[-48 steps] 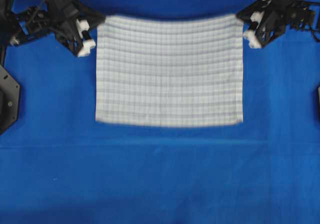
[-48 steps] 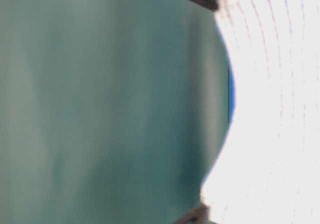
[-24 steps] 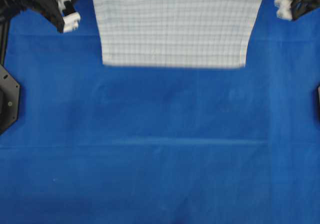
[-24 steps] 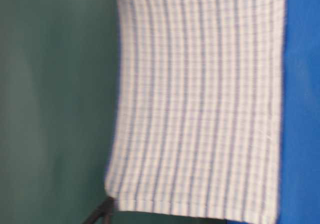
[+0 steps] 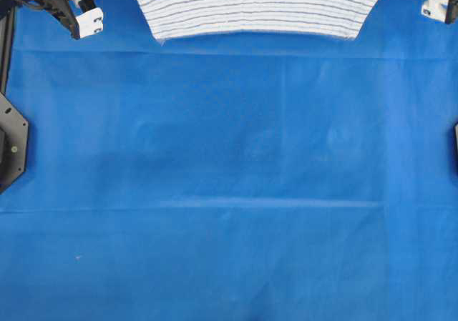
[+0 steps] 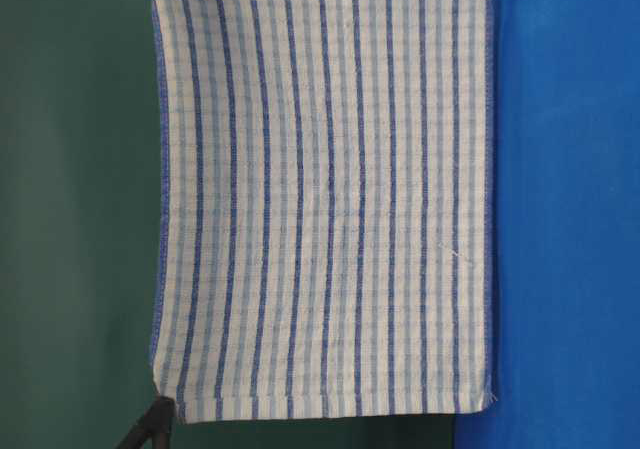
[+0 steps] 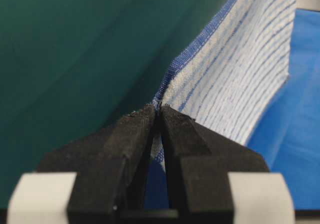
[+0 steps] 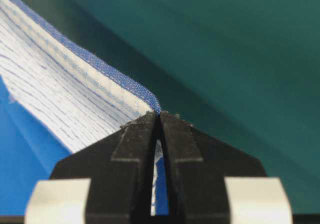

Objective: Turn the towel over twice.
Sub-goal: 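Lift the held corners and pull them toward the far side, then swing the held edge over toward the near side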

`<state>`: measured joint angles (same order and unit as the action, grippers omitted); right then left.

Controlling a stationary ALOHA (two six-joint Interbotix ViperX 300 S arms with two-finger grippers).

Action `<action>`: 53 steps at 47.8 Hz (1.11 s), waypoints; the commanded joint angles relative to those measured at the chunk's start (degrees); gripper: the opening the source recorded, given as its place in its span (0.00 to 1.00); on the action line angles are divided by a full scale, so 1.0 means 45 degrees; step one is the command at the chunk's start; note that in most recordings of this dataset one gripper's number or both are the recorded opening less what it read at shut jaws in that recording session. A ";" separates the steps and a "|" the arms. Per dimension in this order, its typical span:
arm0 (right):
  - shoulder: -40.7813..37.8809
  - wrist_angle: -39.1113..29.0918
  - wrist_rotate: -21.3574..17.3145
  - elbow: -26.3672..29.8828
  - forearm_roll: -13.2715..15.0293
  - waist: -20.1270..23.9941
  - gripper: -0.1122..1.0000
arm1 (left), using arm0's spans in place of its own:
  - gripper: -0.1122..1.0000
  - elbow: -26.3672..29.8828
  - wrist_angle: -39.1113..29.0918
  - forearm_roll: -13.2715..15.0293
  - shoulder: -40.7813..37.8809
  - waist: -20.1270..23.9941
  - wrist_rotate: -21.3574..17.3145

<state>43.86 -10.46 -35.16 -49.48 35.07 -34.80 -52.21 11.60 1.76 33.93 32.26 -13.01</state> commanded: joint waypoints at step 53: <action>-0.4570 -0.1445 -0.5137 -0.2188 -0.2422 0.9531 0.14 | 0.14 -0.3359 -0.1094 0.0039 -0.2070 -0.7871 0.5547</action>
<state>24.96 -17.93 -56.60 -60.29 24.26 4.83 -67.59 4.75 1.85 26.46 -0.26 10.55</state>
